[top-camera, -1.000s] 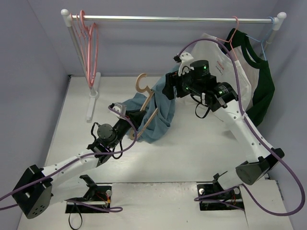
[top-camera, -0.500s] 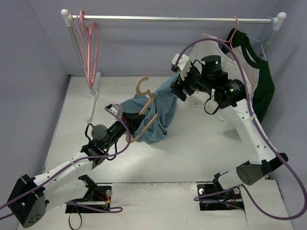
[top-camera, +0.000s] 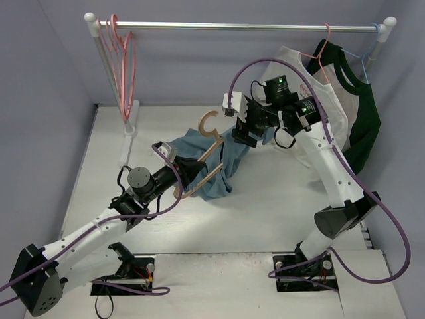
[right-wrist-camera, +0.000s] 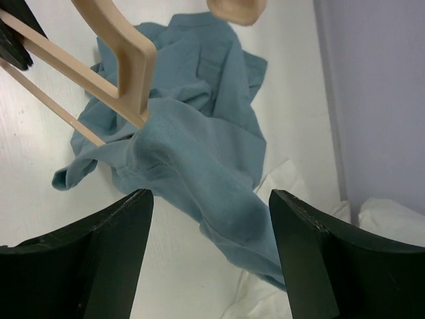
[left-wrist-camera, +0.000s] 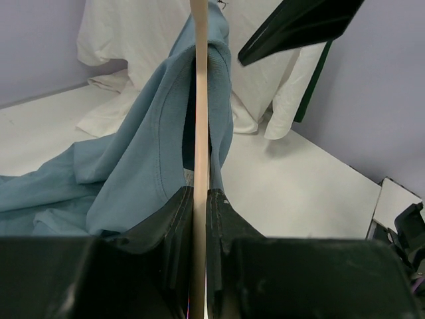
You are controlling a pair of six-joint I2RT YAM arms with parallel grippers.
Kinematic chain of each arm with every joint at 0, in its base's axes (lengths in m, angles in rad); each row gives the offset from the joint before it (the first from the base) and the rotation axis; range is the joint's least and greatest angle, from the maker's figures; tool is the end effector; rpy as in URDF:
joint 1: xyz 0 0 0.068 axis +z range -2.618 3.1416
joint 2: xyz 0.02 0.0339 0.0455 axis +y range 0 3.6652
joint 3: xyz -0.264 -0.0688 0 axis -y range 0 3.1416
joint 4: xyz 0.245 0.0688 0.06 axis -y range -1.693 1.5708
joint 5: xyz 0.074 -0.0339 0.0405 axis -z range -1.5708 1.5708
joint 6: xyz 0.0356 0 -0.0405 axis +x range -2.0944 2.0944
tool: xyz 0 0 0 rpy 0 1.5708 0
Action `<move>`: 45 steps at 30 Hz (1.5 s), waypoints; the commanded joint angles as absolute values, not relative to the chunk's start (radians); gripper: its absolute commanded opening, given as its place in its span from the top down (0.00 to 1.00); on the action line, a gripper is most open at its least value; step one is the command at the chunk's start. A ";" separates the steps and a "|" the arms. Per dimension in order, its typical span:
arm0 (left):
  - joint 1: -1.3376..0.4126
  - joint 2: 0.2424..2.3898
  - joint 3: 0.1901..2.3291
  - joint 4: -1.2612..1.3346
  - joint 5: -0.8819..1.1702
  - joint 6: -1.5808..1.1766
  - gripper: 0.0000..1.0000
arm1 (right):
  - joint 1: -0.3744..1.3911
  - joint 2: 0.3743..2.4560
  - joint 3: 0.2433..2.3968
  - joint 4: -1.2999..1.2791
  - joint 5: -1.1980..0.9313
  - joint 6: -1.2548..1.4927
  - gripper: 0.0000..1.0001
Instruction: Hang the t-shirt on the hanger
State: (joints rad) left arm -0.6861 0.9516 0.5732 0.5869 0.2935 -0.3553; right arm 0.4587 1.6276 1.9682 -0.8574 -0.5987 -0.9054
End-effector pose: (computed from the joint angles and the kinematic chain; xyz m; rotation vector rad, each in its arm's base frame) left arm 0.1655 -0.1488 0.3161 0.4933 1.3693 -1.0624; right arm 0.2922 0.1667 0.4644 -1.5209 1.3101 0.3400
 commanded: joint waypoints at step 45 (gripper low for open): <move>-0.594 0.968 1.051 0.123 -0.150 -0.328 0.34 | 0.439 1.401 1.542 -0.463 -0.598 -0.730 1.00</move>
